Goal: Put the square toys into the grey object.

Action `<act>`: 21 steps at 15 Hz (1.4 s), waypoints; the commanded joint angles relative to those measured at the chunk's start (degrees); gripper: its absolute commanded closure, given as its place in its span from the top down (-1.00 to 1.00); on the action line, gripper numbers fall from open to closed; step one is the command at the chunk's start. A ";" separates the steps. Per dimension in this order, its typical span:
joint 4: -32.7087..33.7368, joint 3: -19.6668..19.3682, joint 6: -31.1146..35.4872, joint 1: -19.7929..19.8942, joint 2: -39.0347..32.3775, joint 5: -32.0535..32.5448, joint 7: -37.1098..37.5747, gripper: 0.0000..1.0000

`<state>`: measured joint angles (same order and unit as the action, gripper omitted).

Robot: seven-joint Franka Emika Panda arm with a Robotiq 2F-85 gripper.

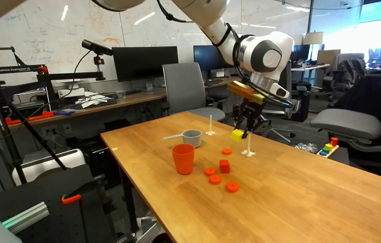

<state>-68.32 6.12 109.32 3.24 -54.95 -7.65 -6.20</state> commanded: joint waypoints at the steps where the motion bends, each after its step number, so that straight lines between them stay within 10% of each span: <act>1: -4.70 3.22 -0.88 -0.95 5.00 -3.05 -2.94 -0.70; 13: -1.04 6.46 -5.98 -8.41 -1.85 -4.79 -2.01 -0.70; 14: -0.94 6.43 -6.20 -8.73 -2.15 -4.91 -1.49 0.30; 21: -5.50 4.86 -3.64 -7.44 2.03 -4.91 -0.57 1.00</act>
<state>-71.31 11.79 105.07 -5.64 -56.46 -11.18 -7.43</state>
